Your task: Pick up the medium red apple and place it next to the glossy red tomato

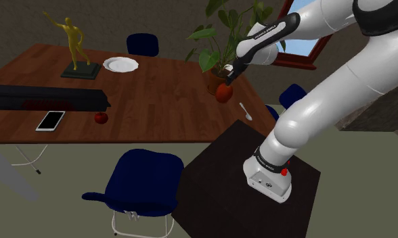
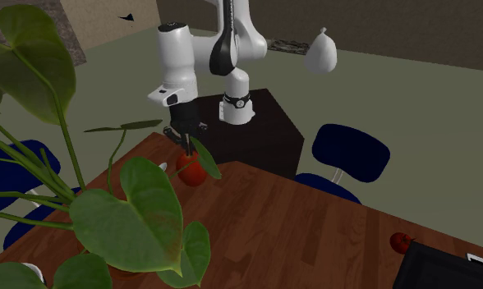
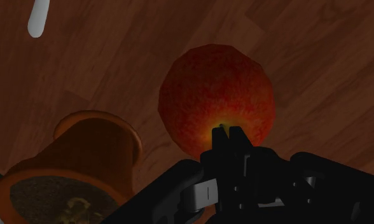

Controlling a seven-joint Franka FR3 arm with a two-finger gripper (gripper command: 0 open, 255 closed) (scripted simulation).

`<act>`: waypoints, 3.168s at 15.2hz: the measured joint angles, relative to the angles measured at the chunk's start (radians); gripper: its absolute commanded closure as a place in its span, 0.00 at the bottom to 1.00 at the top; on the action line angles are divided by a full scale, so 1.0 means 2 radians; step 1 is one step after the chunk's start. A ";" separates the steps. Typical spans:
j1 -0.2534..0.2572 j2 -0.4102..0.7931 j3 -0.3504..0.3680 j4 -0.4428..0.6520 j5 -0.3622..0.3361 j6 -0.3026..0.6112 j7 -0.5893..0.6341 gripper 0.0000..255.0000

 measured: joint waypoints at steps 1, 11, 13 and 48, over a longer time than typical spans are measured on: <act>-0.002 -0.006 0.003 0.002 -0.004 -0.007 0.004 1.00; -0.018 -0.060 0.025 0.033 -0.029 -0.091 0.027 1.00; -0.020 -0.069 0.029 0.039 -0.031 -0.105 0.030 1.00; 0.100 0.085 0.257 0.236 -0.008 -0.167 0.351 1.00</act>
